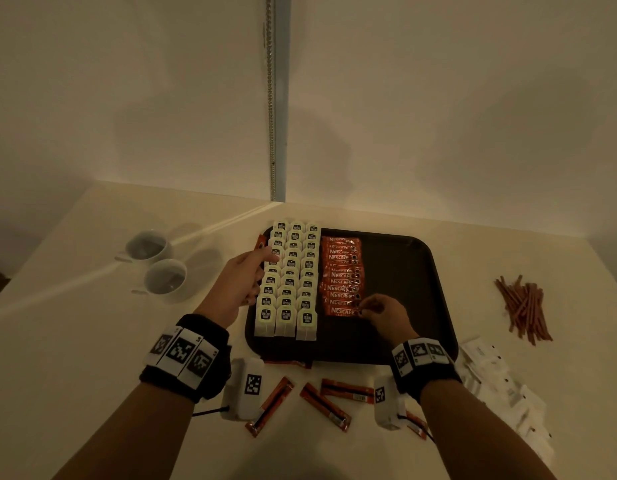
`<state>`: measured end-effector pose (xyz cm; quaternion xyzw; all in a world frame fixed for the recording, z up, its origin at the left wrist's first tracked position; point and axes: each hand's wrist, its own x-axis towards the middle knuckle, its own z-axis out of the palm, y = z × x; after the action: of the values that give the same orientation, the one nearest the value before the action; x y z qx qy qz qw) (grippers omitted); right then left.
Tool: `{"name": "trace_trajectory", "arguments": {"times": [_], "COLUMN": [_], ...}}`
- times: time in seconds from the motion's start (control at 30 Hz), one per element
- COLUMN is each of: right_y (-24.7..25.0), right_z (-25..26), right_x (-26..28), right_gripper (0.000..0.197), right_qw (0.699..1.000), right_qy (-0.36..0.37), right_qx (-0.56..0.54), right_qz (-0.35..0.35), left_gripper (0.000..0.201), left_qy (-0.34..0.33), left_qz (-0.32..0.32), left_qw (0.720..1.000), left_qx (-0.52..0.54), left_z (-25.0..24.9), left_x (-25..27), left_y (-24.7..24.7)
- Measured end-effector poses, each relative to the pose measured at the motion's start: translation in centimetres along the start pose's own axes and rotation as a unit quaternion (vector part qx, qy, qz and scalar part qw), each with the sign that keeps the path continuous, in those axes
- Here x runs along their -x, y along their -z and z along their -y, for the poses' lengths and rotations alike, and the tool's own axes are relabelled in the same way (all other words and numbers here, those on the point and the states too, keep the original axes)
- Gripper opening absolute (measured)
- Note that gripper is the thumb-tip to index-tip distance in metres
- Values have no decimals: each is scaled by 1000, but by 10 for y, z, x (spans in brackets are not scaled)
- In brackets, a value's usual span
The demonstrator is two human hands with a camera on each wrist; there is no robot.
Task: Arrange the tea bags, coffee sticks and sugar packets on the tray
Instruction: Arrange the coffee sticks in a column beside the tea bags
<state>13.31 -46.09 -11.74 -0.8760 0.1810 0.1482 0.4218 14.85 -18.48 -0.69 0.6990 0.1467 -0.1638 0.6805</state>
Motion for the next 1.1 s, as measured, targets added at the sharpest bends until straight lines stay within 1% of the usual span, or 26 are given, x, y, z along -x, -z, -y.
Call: {"name": "trace_trajectory", "arguments": {"times": [0.07, 0.17, 0.3, 0.37, 0.43, 0.5, 0.6, 0.7, 0.83, 0.9, 0.97, 1.03, 1.07, 1.1], "right_y": [-5, -10, -14, -15, -16, -16, -17, -17, -17, -17, -14, -6, -2, 3], "right_z": [0, 1, 2, 3, 4, 4, 3, 4, 4, 4, 9, 23, 35, 48], "right_x": [-1, -3, -2, -2, -2, -2, -3, -5, -8, -6, -3, 3, 8, 13], "right_gripper": [15, 17, 16, 15, 16, 16, 16, 16, 16, 16, 15, 12, 10, 11], "right_qw": [1000, 999, 998, 997, 998, 998, 998, 998, 998, 998, 998, 997, 996, 992], "right_qy": [-2, -6, -14, -19, -20, -22, -24, -21, -22, -21, -12, 20, 45, 71], "right_qx": [1, 0, -6, -8, -6, -6, -7, 0, 2, 4, -3, -25, -54, -100], "right_qz": [-31, -53, -69, -68, -66, -65, -64, -62, -62, -63, -65, -68, -60, -38], "left_gripper": [27, 33, 37, 35, 32, 36, 42, 39, 27, 22, 20, 26, 31, 33], "left_qy": [5, 11, 6, 10, 15, 0, -29, -47, -58, -86, -134, -194, -224, -254], "left_qz": [3, 3, 1, -7, -12, 13, 63, 61, 48, 31, 7, -17, -23, -23], "left_qw": [1000, 1000, 1000, 1000, 1000, 998, 992, 991, 991, 990, 984, 971, 963, 956], "left_qx": [4, 16, 24, 24, -17, -68, -103, -105, -108, -110, -117, -139, -145, -147], "left_z": [1, 2, 5, 4, 5, 8, 9, 9, 12, 12, 12, 9, 8, 6], "left_x": [-1, -7, -7, -8, -11, -12, -7, -4, -6, -7, -8, -8, -9, -9], "left_y": [0, -1, -2, -4, -5, -4, -2, -2, -1, -1, -2, -3, -4, -6]}}
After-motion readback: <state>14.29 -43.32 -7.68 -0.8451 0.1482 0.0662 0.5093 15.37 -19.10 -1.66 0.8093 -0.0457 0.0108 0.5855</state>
